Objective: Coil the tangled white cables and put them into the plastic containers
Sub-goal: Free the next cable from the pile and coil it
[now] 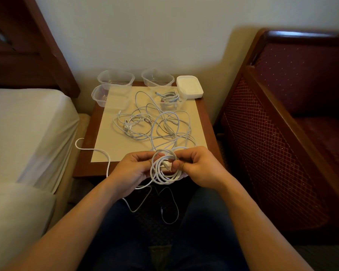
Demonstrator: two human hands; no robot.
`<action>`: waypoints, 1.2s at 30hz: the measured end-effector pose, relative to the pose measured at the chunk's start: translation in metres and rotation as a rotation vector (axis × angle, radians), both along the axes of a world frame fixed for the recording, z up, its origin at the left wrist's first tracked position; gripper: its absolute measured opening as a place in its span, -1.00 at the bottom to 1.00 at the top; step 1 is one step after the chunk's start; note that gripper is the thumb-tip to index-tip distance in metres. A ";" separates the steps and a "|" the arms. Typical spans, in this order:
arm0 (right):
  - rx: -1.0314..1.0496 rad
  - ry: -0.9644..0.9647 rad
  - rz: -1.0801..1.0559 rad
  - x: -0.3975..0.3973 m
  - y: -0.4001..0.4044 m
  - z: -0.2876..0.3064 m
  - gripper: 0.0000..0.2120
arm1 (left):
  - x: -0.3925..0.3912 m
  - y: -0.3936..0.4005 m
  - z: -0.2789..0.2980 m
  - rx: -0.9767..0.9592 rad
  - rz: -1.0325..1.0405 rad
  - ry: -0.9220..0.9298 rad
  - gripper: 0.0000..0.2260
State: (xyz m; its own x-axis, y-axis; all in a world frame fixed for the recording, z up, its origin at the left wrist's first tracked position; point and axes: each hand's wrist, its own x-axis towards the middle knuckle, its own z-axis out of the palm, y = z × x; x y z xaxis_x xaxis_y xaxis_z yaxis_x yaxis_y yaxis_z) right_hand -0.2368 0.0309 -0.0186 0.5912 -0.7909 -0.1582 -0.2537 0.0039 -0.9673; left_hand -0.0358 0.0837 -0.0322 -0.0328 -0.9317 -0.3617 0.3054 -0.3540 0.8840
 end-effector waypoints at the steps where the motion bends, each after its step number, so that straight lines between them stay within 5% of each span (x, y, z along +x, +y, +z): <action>1: -0.002 0.017 -0.007 0.000 0.000 -0.001 -0.77 | 0.001 0.001 0.000 0.026 -0.032 0.008 -0.77; 8: -0.100 0.184 -0.069 0.000 -0.002 -0.007 -0.78 | 0.007 0.006 -0.001 0.162 -0.199 0.171 -0.71; 16: -0.304 0.377 -0.178 0.012 0.001 -0.002 -0.85 | 0.003 0.003 0.002 0.179 -0.115 0.215 -0.57; 20: -0.431 0.487 -0.190 0.024 0.006 0.003 -0.83 | -0.005 -0.001 0.007 0.098 -0.100 -0.064 -0.43; 29: -0.466 0.537 -0.216 0.035 0.007 0.011 -0.84 | 0.007 -0.009 0.009 -0.160 0.062 -0.819 -0.75; 36: -0.377 0.491 -0.164 0.033 -0.002 0.010 -0.84 | 0.014 -0.007 0.010 -0.308 0.008 -0.925 -0.81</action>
